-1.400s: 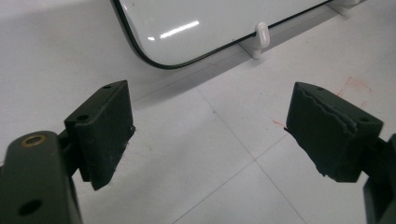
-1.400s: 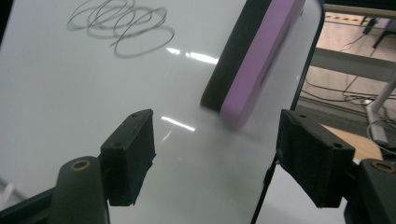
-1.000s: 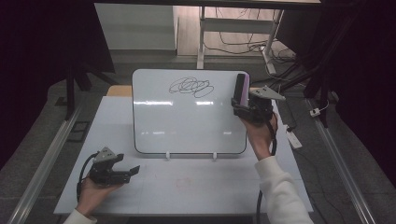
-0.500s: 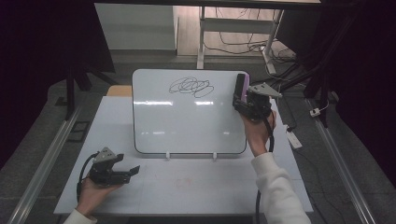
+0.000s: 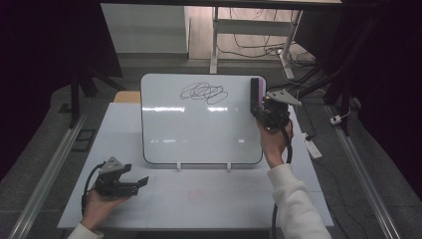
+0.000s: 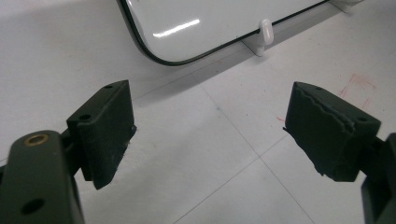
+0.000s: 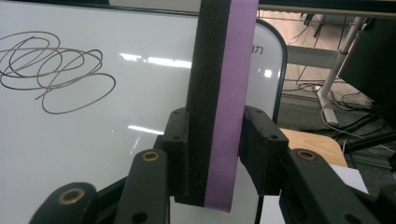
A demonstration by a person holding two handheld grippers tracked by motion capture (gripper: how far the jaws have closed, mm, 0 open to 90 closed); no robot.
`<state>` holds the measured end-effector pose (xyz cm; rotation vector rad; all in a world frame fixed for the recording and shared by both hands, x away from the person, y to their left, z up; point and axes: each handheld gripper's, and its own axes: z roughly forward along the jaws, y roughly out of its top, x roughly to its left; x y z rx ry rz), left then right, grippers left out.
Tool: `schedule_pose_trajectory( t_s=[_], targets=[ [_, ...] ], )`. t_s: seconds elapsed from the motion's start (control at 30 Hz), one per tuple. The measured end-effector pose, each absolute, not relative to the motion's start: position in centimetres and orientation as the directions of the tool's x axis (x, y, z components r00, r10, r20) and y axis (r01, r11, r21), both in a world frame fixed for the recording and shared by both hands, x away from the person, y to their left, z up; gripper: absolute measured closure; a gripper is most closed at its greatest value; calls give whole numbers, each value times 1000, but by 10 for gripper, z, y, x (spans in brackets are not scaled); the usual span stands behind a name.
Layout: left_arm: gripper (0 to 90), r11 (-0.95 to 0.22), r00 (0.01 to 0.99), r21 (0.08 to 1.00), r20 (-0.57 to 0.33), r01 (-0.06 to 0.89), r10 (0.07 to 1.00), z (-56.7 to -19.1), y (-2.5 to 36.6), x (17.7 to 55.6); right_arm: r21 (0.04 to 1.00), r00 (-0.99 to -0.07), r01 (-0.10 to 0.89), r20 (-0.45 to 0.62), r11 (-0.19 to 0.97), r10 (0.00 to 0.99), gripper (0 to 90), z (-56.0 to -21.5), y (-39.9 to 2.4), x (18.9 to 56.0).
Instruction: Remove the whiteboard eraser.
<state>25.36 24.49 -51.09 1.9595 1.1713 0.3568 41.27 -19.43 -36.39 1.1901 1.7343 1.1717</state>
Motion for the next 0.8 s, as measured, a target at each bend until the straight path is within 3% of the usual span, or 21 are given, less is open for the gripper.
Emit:
schedule_pose_trajectory(
  t_s=[0.37, 0.8],
  targets=[
    [166, -242, 529, 757, -158, 607, 834, -511, 246, 254, 958, -331, 232, -84, 167, 940, 661, -362, -200, 402],
    [178, -235, 534, 761, -168, 604, 828, -509, 245, 253, 957, -458, 178, -125, 229, 880, 661, -375, -193, 361]
  ],
)
